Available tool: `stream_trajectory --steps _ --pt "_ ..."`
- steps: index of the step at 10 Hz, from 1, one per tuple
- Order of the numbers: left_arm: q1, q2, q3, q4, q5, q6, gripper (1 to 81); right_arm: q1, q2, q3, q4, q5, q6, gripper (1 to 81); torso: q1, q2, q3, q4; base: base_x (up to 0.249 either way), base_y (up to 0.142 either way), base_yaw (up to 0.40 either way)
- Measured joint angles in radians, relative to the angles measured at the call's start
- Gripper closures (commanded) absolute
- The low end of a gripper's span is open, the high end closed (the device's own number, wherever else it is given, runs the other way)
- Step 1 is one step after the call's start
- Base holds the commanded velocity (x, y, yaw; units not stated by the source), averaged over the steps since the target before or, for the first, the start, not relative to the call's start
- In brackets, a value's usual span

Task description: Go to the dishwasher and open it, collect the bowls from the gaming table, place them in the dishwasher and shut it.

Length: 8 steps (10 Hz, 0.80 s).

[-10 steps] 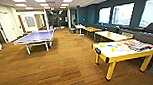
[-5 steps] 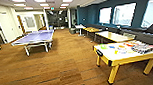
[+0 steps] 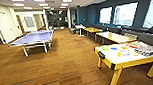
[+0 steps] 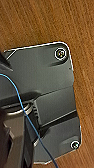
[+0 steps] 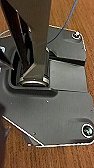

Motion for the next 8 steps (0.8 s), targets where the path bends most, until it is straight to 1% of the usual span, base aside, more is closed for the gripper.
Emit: stream_trajectory --steps 8 --pt "0.0 0.0 0.0 0.0 0.001 0.0 1.0 0.0 -0.002 0.0 0.0 0.001 0.0 1.0 0.0 0.0 0.0 0.0 0.196 0.0 0.0"
